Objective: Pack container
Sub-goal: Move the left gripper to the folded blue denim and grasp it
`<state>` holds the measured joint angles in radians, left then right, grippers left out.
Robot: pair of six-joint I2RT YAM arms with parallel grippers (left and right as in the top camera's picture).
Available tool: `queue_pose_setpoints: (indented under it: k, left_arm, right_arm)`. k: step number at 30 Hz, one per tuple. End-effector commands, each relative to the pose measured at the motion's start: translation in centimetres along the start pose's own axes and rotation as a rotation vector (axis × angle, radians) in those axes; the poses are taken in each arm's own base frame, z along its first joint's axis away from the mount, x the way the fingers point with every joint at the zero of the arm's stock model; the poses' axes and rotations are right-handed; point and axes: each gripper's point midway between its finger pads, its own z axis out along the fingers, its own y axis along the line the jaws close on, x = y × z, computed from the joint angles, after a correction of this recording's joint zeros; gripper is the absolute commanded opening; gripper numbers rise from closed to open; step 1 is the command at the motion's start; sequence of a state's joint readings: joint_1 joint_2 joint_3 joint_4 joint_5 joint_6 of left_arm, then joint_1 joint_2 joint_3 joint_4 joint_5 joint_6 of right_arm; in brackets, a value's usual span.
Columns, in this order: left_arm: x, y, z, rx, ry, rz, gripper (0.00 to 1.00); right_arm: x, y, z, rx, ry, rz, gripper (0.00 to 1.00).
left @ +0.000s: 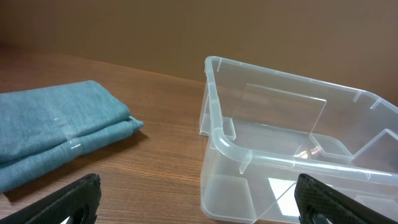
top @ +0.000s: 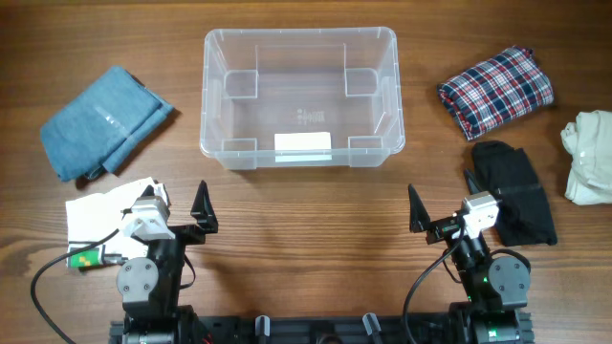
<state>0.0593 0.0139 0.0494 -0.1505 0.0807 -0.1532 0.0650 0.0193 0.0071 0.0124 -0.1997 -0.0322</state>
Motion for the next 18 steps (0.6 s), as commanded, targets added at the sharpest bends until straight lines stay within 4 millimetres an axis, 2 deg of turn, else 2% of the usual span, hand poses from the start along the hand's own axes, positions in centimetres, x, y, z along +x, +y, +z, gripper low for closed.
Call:
queue_pose_setpoints:
  k: [1,12,15,17,18]
  left_arm:
    - [0.2,0.0,0.0,0.005,-0.001,0.018,1.00]
    - [0.1,0.2,0.0,-0.006,-0.004,0.018,1.00]
    - [-0.1,-1.1,0.0,0.064,-0.009,-0.015,1.00]
    - [-1.8,-3.2,-0.5,0.179,-0.051,-0.005,1.00]
    - [-2.4,-3.4,-0.7,0.181,-0.061,-0.020,1.00]
  right_arm:
    - [-0.1,-0.2,0.0,0.012,-0.007,-0.019,1.00]
    - [-0.1,-0.2,0.0,0.013,-0.007,-0.019,1.00]
    - [-0.1,-0.2,0.0,0.013,-0.007,-0.019,1.00]
    - [-0.1,-0.2,0.0,0.013,-0.007,-0.019,1.00]
    - [-0.1,-0.2,0.0,0.013,-0.007,-0.019,1.00]
